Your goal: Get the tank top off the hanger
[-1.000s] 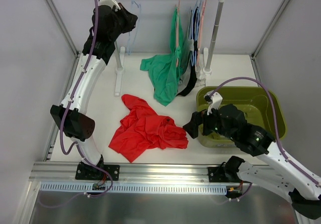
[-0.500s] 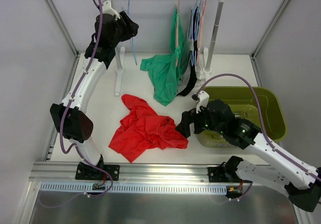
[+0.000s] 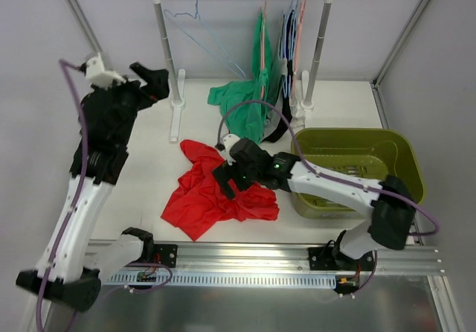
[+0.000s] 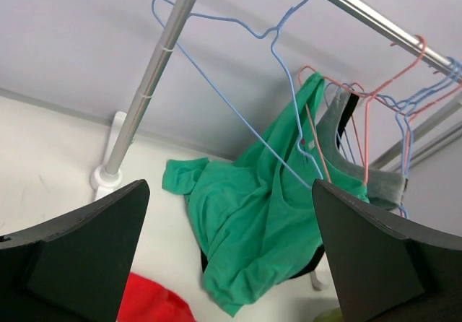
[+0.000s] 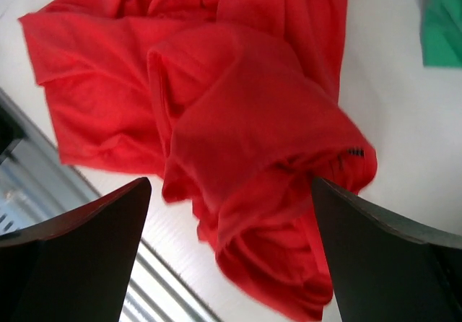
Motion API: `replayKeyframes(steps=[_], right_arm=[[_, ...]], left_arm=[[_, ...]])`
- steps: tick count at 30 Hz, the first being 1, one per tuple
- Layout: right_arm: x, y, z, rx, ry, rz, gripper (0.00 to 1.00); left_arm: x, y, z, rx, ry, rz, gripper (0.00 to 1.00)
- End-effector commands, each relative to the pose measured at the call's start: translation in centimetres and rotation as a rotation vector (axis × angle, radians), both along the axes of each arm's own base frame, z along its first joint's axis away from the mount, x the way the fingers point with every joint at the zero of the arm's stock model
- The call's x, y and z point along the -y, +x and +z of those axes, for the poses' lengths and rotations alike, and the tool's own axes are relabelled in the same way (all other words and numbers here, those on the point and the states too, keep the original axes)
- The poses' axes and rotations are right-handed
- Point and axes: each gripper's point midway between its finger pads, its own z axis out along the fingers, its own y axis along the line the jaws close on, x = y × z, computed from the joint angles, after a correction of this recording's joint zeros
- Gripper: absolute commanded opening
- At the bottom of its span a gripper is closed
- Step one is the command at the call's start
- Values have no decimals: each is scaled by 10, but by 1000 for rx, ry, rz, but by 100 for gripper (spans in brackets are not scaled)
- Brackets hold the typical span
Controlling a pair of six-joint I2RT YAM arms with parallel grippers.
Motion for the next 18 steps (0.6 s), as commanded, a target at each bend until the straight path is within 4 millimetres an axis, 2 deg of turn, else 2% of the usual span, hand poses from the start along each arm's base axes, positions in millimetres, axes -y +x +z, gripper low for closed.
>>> replayKeyframes(steps=[1, 3, 4, 5, 6, 7, 8, 9, 11, 13, 14, 15, 16, 18], right_arm=[[-33, 30, -2, 87, -37, 46, 99], [-45, 36, -18, 74, -71, 69, 99], [-47, 41, -44, 58, -134, 72, 100], [-54, 48, -45, 63, -142, 60, 100], [-52, 49, -57, 46, -185, 55, 99], [-52, 48, -83, 3, -237, 49, 100], [-55, 48, -89, -12, -248, 44, 100], [-54, 44, -101, -44, -271, 44, 99], [-46, 38, -129, -97, -317, 3, 99], [-39, 34, -141, -108, -347, -27, 82], [-33, 38, -146, -91, -372, -67, 67], [-28, 37, -149, -85, -388, -74, 29], [-28, 35, -147, -80, -387, -72, 2], [-29, 37, -130, -44, -350, -82, 0]], left_arm=[[-24, -34, -20, 0, -31, 83, 99], [-23, -52, -48, -71, -23, 56, 99], [-24, -68, -46, -53, -34, 36, 99], [-19, -76, -52, -67, -37, 1, 99], [-17, -83, -70, -109, -28, -20, 99], [-18, -96, -69, -93, -30, -36, 99], [-18, -102, -75, -104, -26, -45, 99], [-17, -109, -90, -146, -9, -59, 99], [-18, -123, -94, -154, 8, -78, 99], [-21, -138, -105, -192, 48, -92, 99], [-23, -144, -101, -187, 59, -96, 99], [-22, -153, -99, -171, 90, -124, 99], [-21, -160, -106, -196, 121, -144, 99], [-19, -170, -109, -192, 205, -198, 99]])
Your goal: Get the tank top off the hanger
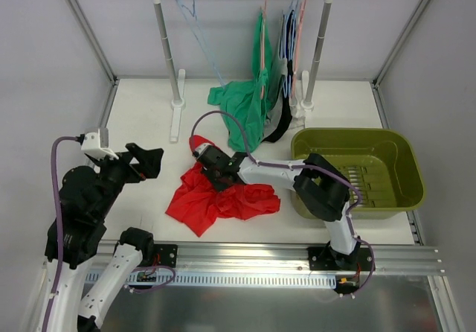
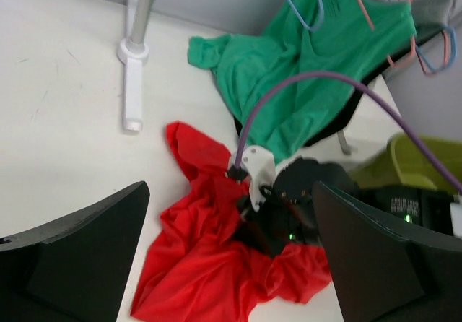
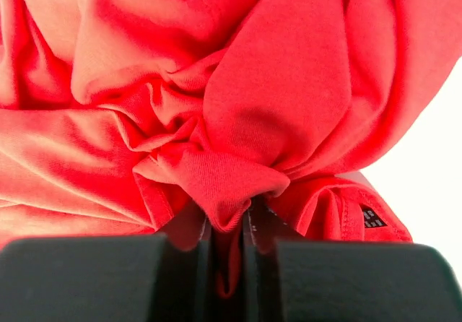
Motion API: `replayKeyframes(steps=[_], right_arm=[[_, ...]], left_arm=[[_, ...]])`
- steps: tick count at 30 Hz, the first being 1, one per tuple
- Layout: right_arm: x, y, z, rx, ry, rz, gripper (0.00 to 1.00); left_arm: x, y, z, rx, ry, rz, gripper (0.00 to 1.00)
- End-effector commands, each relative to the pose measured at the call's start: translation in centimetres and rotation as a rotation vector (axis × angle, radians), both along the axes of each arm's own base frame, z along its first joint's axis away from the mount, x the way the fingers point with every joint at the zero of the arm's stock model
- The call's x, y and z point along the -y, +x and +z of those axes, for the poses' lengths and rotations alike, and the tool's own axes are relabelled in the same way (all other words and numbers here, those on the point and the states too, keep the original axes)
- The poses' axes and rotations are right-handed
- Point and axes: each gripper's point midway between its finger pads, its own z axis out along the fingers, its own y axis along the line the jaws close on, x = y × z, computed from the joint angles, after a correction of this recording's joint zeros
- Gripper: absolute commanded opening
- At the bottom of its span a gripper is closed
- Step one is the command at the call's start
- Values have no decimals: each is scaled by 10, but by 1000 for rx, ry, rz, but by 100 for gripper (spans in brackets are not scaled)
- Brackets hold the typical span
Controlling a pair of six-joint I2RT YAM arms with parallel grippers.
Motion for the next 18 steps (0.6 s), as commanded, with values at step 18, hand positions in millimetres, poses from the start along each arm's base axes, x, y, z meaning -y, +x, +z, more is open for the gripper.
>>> replayKeyframes(steps=[18], right_arm=[[100, 11, 386, 659, 492, -113, 1]], left_arm=[[-18, -30, -84, -94, 114, 23, 99]])
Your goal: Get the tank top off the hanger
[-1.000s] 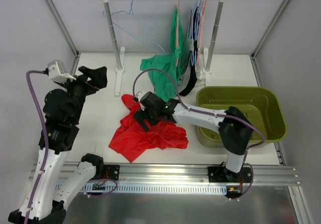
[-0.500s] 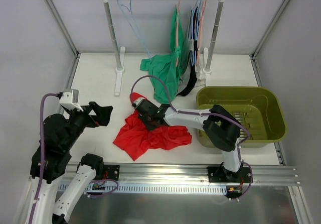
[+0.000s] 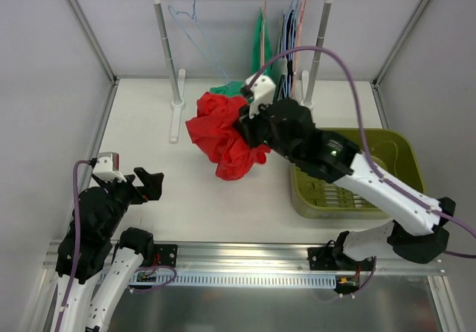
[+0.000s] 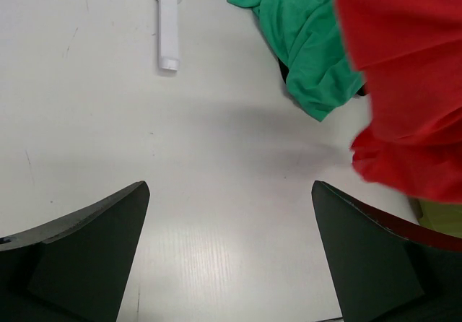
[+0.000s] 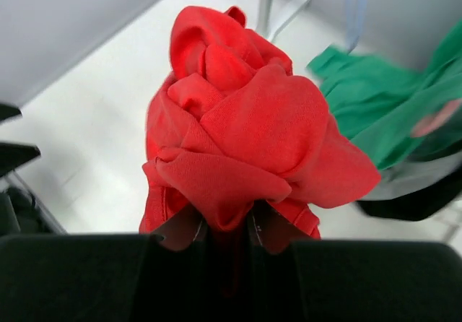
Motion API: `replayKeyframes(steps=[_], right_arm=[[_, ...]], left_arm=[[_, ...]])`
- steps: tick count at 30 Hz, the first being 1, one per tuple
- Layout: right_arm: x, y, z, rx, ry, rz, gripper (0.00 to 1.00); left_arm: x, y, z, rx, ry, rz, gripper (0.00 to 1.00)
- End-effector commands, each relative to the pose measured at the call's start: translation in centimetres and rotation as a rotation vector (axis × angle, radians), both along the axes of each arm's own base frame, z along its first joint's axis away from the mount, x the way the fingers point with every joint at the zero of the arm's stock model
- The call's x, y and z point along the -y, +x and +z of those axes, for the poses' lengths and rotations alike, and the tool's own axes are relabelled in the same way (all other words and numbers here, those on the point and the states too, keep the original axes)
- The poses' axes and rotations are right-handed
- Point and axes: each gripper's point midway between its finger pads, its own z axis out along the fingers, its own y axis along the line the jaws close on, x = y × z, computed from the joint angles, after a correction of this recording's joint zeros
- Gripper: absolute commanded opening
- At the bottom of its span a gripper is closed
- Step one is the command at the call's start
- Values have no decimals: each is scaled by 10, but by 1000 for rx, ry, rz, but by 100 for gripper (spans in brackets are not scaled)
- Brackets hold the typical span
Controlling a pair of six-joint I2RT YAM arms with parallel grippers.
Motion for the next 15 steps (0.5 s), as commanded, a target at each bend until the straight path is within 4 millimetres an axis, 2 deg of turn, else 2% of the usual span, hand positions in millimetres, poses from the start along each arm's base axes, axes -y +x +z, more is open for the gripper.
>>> replayKeyframes(steps=[1, 2, 3, 4, 6, 8, 9, 11, 12, 15], right_arm=[[53, 14, 66, 154, 5, -132, 0], [69, 14, 72, 164, -20, -154, 0], [86, 19, 96, 188, 14, -196, 0], [98, 20, 106, 197, 24, -218, 0], [127, 16, 128, 228, 52, -260, 0], [157, 15, 141, 251, 57, -322, 0], [181, 10, 156, 280, 84, -365, 0], [209, 6, 162, 294, 75, -428, 0], [232, 5, 163, 308, 65, -489, 0], [266, 12, 140, 278, 6, -611, 0]], left_arm=[[-3, 7, 0, 0, -11, 33, 99], [-2, 7, -1, -8, -8, 31, 99], [-2, 9, -4, -20, -6, 33, 99], [-2, 10, -4, -23, -5, 33, 99], [-1, 11, -5, -32, -3, 30, 99], [-1, 11, -6, -38, -2, 30, 99], [-1, 11, -6, -39, -1, 29, 99], [0, 11, -7, -42, 0, 27, 99], [0, 11, -6, -39, -1, 25, 99], [2, 10, -4, -34, -5, 10, 99]])
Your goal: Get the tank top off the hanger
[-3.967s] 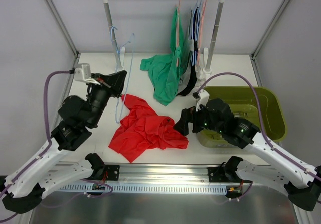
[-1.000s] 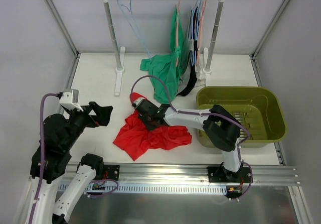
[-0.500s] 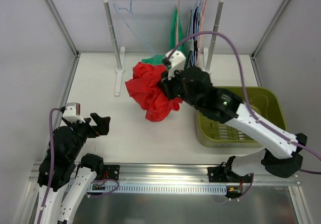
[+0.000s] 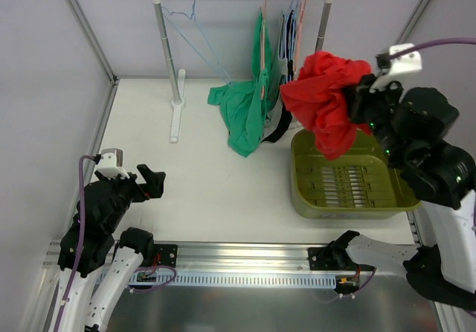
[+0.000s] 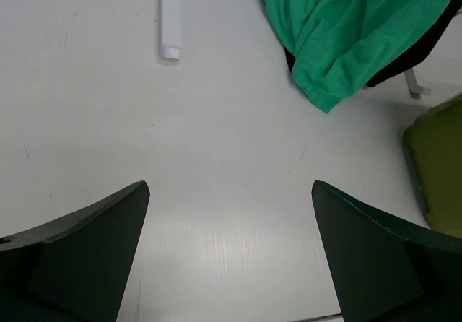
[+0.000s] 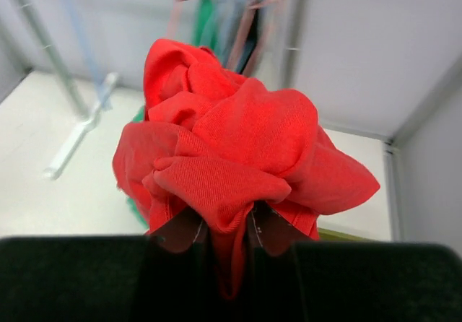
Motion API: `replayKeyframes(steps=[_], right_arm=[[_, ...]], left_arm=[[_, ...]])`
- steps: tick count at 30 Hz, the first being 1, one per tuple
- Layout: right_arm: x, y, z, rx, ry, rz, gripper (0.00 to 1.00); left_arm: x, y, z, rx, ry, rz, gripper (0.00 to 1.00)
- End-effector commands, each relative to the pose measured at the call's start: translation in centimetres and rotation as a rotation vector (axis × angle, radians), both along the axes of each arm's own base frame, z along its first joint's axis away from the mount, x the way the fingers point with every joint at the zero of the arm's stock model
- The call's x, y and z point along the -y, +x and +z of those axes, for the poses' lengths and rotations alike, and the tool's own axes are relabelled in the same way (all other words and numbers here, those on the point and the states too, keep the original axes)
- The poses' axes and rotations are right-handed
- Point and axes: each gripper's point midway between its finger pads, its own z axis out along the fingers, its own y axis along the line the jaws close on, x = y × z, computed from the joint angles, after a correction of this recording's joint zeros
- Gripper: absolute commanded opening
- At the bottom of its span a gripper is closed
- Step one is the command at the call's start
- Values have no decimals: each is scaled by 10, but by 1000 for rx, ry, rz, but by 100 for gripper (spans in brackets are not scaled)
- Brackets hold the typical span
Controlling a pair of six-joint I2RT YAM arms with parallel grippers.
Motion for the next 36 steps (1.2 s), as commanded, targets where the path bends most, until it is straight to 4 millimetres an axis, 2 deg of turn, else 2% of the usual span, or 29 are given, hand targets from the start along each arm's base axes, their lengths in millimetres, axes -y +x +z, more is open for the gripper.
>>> replayKeyframes(steps=[1, 2, 4, 5, 7, 8, 11, 12, 14, 15, 16, 18, 19, 20, 23, 25, 26, 27, 28, 29, 30, 31, 32, 33, 34, 35, 36], right_arm=[[47, 1, -27, -44, -30, -153, 0], [44, 3, -43, -83, -27, -134, 0], [59, 5, -70, -139, 19, -187, 1], [57, 12, -102, -197, 15, -188, 0], [72, 17, -129, -237, 45, -252, 0], [69, 17, -157, -282, 80, -245, 0], [78, 21, -194, -324, 148, -296, 0], [83, 21, -222, -379, 137, -324, 0], [87, 20, -241, -410, 143, -353, 0], [90, 19, -259, -444, 139, -372, 0], [91, 19, -266, -459, 156, -388, 0], [94, 18, -282, -498, 170, -413, 10], [92, 17, -286, -513, 176, -403, 18], [92, 17, -288, -518, 178, -404, 41], [95, 13, -283, -505, 186, -418, 69], [98, 8, -274, -483, 186, -424, 80], [102, 3, -266, -474, 179, -436, 95], [104, 0, -260, -468, 171, -437, 100], [108, -8, -257, -469, 149, -445, 100], [111, -10, -243, -440, 152, -452, 100], [113, -14, -236, -429, 152, -455, 99], [115, -22, -229, -413, 155, -454, 99], [112, -25, -218, -388, 171, -424, 99], [108, -28, -213, -375, 186, -396, 100], [97, -32, -209, -376, 205, -334, 99], [93, -38, -203, -356, 197, -287, 99], [87, -41, -200, -350, 203, -248, 99]], left_arm=[[1, 3, 5, 18, -13, 6, 99], [1, 3, 7, 24, -15, 4, 99], [1, 2, 8, 29, -17, 3, 99], [1, 2, 8, 31, -18, 3, 99], [0, 0, 9, 40, -20, 3, 99], [1, 0, 10, 41, -22, 2, 99], [0, -3, 14, 65, -37, 7, 99], [-1, -4, 15, 71, -39, 8, 99], [-1, -4, 17, 78, -48, 10, 99], [0, -5, 18, 77, -54, 11, 99], [1, -6, 22, 86, -63, 1, 99], [7, -11, 33, 107, -99, -29, 99], [10, -15, 42, 129, -127, -42, 99], [10, -21, 49, 154, -174, -37, 99], [11, -31, 59, 233, -205, -56, 98], [10, -32, 59, 256, -208, -59, 99], [10, -32, 60, 257, -223, -53, 99], [13, -30, 63, 260, -230, -64, 99], [18, -28, 68, 264, -235, -88, 99], [29, -22, 69, 226, -246, -133, 99], [34, -16, 77, 225, -260, -148, 99], [39, -15, 94, 231, -277, -167, 99], [47, 2, 94, 165, -279, -180, 99], [54, 7, 103, 151, -294, -205, 99], [57, 9, 126, 169, -310, -218, 99], [65, 27, 124, 101, -328, -215, 99], [74, 31, 132, 87, -342, -252, 99]])
